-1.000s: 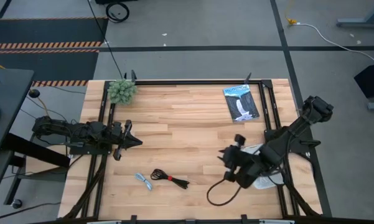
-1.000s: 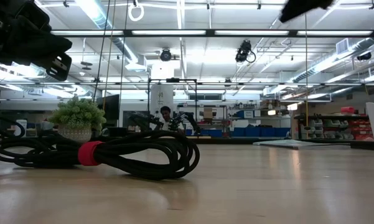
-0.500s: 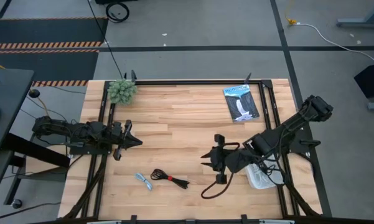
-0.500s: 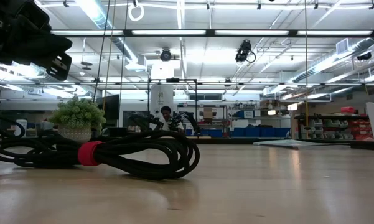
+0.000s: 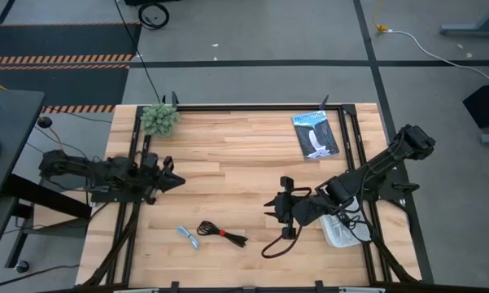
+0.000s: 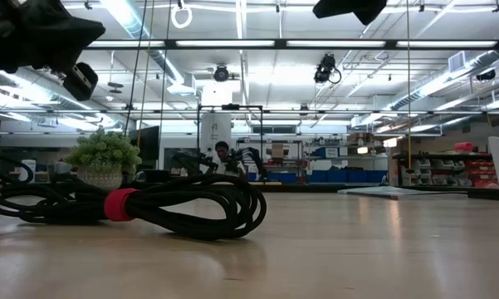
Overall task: Pick and place USB-C Cables
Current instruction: Put the black charger cable into the white container
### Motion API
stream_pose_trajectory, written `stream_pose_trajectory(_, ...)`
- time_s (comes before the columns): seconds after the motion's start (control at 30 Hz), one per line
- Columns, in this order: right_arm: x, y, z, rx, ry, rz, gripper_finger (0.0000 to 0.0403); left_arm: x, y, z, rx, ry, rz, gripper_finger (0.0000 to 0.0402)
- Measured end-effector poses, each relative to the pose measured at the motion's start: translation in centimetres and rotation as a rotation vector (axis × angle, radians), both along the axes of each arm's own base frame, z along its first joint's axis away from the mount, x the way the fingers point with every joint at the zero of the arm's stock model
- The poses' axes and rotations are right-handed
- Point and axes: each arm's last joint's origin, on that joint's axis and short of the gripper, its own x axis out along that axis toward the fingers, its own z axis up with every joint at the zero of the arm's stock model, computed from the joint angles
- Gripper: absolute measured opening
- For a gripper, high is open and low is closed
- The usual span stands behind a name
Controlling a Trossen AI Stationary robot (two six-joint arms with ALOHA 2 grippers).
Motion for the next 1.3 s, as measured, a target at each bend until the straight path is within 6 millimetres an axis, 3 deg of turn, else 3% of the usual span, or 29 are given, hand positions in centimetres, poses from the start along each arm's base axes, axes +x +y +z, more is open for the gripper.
stream_pose_trajectory(0.23, 0.1, -0.1, 0.1, -0.013, -0.01, 0.01, 0.011, 1.3, -0.9, 1.2, -0.018, -0.118, -0.055, 0.0025)
stream_pose_trajectory(0.4, 0.2, -0.2, 0.1, -0.015, -0.01, 0.007, 0.0111, 2.5, -2.2, 0.6, 0.077, -0.103, -0.099, 0.0025)
stream_pose_trajectory(0.5, 0.2, -0.2, 0.1, -0.015, -0.01, 0.008, 0.0111, 3.6, -2.8, 0.4, 0.141, -0.05, -0.092, 0.0025)
stream_pose_trajectory(0.8, 0.1, -0.1, 0.0, -0.014, 0.007, 0.029, 0.0111, 8.9, -4.5, 2.4, 0.223, 0.081, 0.001, 0.0025)
stream_pose_trajectory(1.07, -1.6, -1.1, 0.4, -0.026, 0.105, -0.003, 0.0111, 12.8, -6.9, 0.3, 0.356, 0.416, -0.062, 0.0025)
stream_pose_trajectory(1.3, -3.8, -2.2, 1.6, 0.021, 0.152, -0.069, 0.0111, 16.5, -8.6, -0.6, 0.373, 0.493, -0.041, 0.0059)
